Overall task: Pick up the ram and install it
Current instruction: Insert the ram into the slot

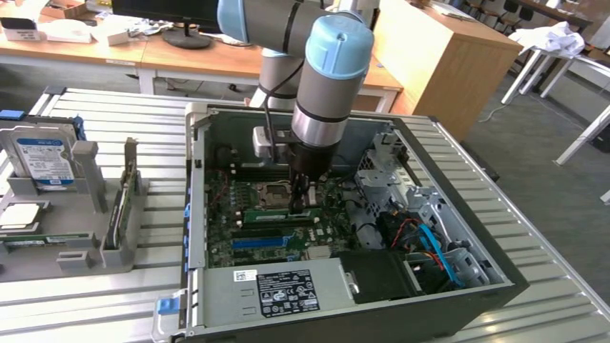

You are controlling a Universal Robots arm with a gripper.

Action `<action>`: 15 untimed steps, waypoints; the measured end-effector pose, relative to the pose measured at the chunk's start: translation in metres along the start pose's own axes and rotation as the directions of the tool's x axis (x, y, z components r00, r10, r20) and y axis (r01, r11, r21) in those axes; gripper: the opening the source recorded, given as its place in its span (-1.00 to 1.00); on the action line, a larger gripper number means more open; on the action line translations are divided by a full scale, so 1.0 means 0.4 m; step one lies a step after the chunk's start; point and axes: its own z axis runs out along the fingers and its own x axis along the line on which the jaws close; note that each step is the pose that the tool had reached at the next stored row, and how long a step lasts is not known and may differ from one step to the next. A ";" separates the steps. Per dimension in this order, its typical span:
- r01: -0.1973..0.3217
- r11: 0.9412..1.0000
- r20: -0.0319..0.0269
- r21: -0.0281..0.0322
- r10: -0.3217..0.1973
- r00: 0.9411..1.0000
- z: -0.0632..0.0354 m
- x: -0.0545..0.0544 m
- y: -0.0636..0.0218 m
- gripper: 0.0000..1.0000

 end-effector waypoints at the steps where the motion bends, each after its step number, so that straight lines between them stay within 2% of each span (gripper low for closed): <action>1: 0.000 1.000 0.000 0.000 0.000 1.000 0.000 0.000 0.000 -0.76; 15: -0.007 1.000 0.000 0.000 0.007 1.000 0.001 0.000 0.001 -0.76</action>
